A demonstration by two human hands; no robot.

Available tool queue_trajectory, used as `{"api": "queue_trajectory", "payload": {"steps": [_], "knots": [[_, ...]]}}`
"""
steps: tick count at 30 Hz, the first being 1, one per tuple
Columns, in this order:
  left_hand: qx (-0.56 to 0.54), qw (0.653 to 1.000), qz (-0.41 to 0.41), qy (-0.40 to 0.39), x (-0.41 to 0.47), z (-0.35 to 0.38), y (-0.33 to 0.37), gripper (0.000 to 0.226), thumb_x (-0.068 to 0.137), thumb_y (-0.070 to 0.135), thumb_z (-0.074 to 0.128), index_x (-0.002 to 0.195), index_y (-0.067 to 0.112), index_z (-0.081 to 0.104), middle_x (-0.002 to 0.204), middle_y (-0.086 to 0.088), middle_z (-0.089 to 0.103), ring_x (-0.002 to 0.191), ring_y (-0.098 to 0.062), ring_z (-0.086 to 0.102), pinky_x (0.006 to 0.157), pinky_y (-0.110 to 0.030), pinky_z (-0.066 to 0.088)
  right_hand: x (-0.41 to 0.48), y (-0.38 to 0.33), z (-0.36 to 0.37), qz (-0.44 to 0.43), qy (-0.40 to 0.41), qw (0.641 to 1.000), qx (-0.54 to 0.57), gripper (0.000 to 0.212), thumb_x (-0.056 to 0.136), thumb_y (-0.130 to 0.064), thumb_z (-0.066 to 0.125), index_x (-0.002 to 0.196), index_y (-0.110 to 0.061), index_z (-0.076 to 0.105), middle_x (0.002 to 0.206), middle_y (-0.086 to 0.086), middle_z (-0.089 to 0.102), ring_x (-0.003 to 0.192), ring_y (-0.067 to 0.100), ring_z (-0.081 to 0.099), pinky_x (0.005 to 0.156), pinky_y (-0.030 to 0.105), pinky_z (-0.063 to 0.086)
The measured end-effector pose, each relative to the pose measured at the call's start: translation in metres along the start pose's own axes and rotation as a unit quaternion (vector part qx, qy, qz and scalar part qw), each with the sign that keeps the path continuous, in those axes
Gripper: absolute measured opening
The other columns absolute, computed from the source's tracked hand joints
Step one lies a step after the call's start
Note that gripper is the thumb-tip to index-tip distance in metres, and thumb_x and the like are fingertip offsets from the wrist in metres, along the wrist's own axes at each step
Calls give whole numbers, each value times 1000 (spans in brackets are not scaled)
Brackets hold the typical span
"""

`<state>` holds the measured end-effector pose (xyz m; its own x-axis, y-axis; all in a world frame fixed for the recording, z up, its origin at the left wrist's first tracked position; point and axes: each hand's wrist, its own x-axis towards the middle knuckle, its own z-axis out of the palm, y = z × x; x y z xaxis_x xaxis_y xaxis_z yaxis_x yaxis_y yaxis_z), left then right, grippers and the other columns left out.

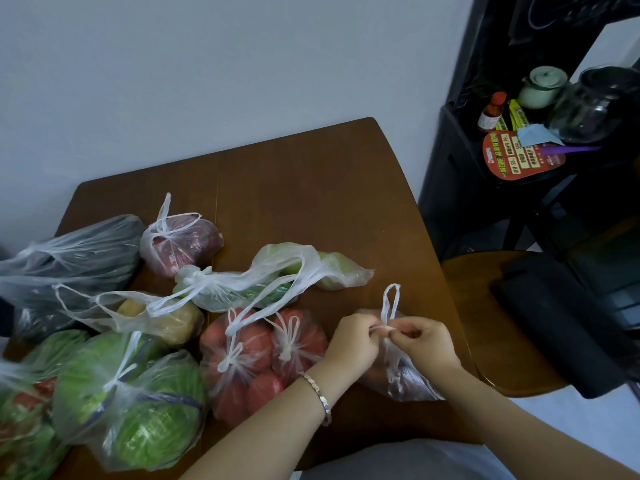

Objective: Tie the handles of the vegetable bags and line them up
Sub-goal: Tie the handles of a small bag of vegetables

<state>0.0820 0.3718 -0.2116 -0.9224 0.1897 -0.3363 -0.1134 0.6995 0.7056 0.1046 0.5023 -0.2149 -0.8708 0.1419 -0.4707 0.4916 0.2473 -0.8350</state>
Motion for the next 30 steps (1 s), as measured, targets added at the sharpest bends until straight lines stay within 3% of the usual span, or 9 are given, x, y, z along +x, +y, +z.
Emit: {"api": "queue_trajectory", "payload": {"steps": [4,8,11,14,18,21,24,27,30], "knots": [[23,999,20,19,0,7,-2,21,88,18,51,94,9,70,96,-14,69,92,-25,63,78,-29,48,0,-3,2,103,18,988,109,17,76,-4,69,85,-17,63,86,5,69,81,19,66,68,25,54],[39,996,73,25,-3,9,-7,27,88,17,48,92,2,69,95,-17,66,91,-28,59,80,-31,46,2,-8,-7,148,-25,980,129,15,78,-1,67,86,-13,64,81,9,67,62,16,61,55,24,50],[-4,995,103,16,-7,4,-11,22,87,14,53,93,2,71,92,-17,68,89,-22,58,76,-14,39,6,-12,-19,155,-112,976,98,14,79,0,64,91,-7,65,62,5,58,41,6,48,41,18,40],[-46,993,113,8,-6,1,-13,19,85,11,59,93,0,72,92,-16,71,86,-13,59,73,-1,35,11,-13,-26,162,-210,957,120,9,83,0,60,89,-6,63,54,1,49,42,7,40,43,18,33],[-64,996,62,-5,-3,8,-9,27,84,20,53,93,1,71,93,-18,69,89,-19,60,81,-19,45,11,-6,-30,192,-241,918,251,14,84,4,55,91,-5,64,57,0,59,47,8,48,45,16,43],[-77,996,-9,-38,1,9,-7,22,90,13,53,95,1,69,94,-20,69,77,-18,59,72,-28,46,4,3,-30,62,-199,977,53,28,80,7,60,88,-17,72,79,7,69,68,22,63,62,21,53],[-99,992,-58,-54,6,9,-8,20,91,11,52,99,3,69,101,-17,69,84,-14,58,77,-26,45,2,6,-22,-43,-109,991,-58,29,78,2,65,83,-26,71,89,6,72,78,18,69,74,27,58],[-100,990,-81,-58,10,6,-6,20,91,11,54,98,1,69,95,-11,67,88,-13,56,76,-24,42,2,8,-13,-154,-75,961,-218,20,85,-10,61,98,-20,71,103,0,67,94,13,63,84,24,50],[-100,990,-85,-54,11,5,-5,20,90,13,56,98,0,69,101,-16,68,90,-13,56,77,-21,39,3,14,-6,-218,-51,914,-339,18,88,-19,58,104,-17,66,108,0,62,96,14,60,80,22,46]]}}
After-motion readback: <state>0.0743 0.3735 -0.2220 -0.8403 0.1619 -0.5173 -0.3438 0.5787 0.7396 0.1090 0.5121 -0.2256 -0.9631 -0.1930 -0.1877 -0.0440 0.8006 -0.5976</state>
